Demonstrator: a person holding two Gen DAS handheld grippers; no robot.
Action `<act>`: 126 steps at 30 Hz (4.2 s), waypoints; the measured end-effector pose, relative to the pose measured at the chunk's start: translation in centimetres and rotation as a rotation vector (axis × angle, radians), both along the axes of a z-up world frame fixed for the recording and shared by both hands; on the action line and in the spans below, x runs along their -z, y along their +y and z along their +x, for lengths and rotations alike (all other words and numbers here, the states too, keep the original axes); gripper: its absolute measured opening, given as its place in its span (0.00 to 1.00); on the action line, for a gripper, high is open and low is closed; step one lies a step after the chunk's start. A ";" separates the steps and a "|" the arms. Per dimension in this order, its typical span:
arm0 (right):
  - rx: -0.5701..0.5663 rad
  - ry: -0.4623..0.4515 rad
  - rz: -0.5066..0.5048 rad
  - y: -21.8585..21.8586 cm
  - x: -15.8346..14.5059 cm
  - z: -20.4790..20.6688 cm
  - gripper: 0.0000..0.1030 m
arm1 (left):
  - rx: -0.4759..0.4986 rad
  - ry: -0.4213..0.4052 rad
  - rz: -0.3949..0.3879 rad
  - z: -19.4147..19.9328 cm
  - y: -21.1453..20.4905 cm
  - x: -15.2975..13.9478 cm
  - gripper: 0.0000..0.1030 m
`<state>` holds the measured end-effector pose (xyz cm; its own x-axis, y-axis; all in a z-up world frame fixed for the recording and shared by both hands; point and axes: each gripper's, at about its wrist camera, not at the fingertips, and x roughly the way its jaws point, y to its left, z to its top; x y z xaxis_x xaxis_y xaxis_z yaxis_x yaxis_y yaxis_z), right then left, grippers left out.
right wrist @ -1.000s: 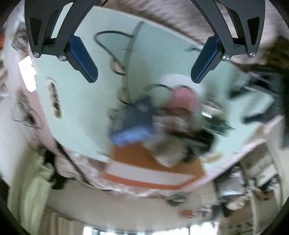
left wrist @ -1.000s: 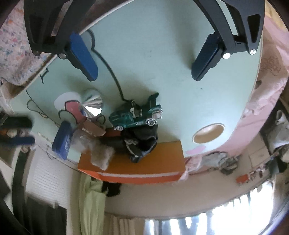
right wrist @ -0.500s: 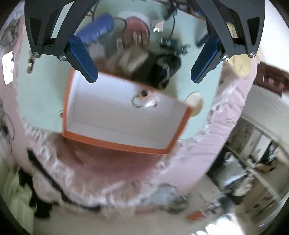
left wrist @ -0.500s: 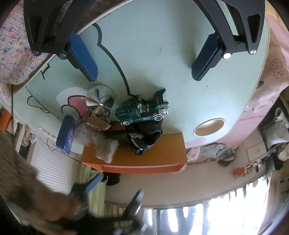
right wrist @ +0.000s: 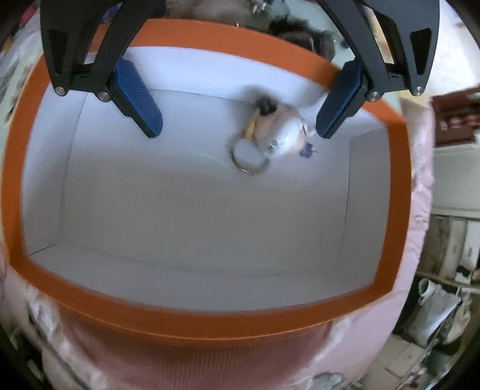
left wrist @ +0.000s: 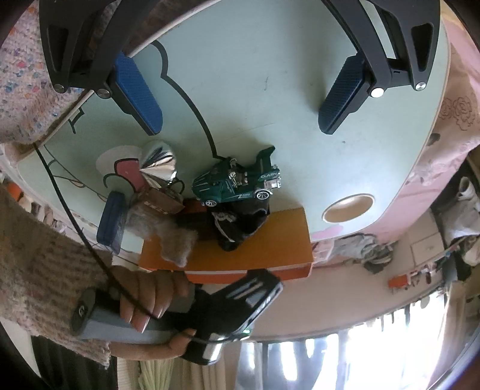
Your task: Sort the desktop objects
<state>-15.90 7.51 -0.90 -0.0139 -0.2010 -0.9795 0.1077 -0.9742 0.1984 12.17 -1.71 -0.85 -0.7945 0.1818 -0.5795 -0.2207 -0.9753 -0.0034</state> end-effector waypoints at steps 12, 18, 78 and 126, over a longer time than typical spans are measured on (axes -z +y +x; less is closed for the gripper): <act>-0.044 0.049 0.040 -0.3 -1.7 1.7 0.42 | 0.001 0.001 0.002 -0.1 0.0 0.0 1.00; -0.014 0.101 -0.008 1.5 -4.7 1.9 0.42 | 0.003 0.003 0.002 -0.1 0.0 -0.1 1.00; -0.094 0.701 0.065 12.3 0.3 23.9 1.00 | 0.032 0.050 0.021 0.0 -0.9 0.4 1.00; -0.081 0.712 0.077 12.2 -1.0 22.4 1.00 | 0.037 0.048 0.021 0.1 -1.2 0.4 1.00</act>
